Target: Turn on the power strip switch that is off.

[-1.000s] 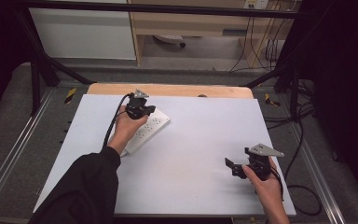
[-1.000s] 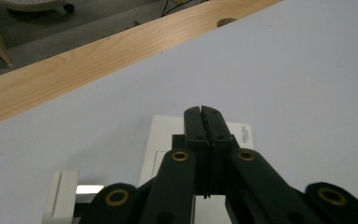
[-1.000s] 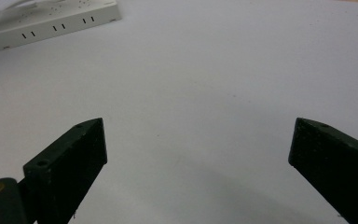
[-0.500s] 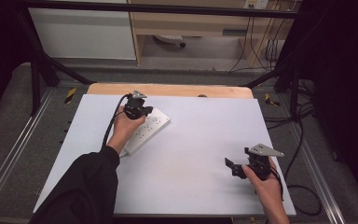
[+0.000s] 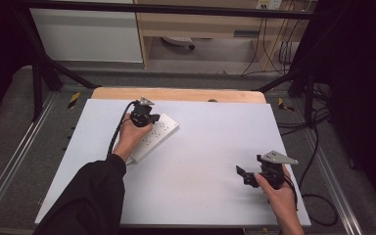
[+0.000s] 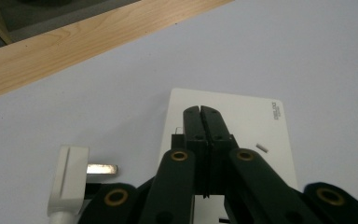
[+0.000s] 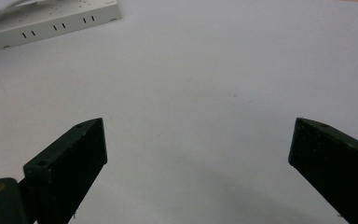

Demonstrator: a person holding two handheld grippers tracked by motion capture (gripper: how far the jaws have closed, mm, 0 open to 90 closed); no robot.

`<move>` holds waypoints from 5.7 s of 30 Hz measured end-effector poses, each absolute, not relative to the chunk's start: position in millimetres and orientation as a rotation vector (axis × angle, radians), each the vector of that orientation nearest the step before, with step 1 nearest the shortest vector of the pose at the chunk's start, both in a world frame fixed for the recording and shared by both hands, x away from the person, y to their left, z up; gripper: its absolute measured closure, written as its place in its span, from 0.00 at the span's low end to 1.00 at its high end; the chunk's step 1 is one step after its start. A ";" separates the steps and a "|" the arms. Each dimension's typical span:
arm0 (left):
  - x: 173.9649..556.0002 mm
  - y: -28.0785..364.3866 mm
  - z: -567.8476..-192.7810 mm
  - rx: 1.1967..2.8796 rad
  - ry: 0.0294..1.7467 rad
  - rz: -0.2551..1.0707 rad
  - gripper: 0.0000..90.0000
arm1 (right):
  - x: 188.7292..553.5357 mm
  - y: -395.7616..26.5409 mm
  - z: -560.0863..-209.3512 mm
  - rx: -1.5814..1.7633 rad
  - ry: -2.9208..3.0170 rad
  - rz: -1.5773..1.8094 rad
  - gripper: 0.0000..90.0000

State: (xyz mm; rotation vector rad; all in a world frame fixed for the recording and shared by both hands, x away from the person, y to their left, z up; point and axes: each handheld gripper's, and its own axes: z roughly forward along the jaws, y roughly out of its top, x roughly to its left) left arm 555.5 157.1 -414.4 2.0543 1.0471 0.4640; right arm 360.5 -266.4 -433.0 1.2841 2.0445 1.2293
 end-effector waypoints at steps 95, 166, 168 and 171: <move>554.0 164.9 -428.8 2.088 1.038 0.482 1.00 | 360.9 -266.4 -432.9 1.286 2.047 1.228 0.05; 514.6 190.0 -377.1 1.827 1.060 0.393 0.08 | 362.6 -266.0 -435.4 1.282 2.056 1.221 0.03; 512.3 192.3 -376.0 1.827 1.057 0.393 0.08 | 362.4 -266.4 -435.1 1.283 2.058 1.221 0.03; 508.4 197.2 -374.2 1.814 1.058 0.393 0.08 | 362.6 -266.5 -435.2 1.285 2.057 1.220 0.03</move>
